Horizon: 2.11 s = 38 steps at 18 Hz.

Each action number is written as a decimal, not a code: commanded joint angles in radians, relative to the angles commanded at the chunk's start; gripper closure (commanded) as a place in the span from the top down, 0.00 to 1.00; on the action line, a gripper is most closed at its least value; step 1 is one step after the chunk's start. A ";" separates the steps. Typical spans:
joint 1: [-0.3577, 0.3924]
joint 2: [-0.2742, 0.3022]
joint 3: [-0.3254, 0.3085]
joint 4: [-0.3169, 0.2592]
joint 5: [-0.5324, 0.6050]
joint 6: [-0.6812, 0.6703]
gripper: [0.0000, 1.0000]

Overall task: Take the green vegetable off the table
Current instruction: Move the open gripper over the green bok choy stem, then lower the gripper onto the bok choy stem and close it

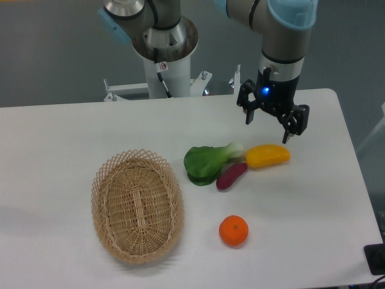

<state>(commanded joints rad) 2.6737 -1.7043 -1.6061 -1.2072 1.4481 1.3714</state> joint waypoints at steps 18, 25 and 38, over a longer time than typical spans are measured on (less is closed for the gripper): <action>-0.034 0.046 -0.188 0.080 -0.006 0.002 1.00; -0.044 0.091 -0.359 0.170 0.003 0.200 1.00; -0.077 -0.012 -0.417 0.230 0.192 0.282 1.00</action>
<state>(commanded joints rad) 2.5970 -1.7164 -2.0232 -0.9773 1.6398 1.6536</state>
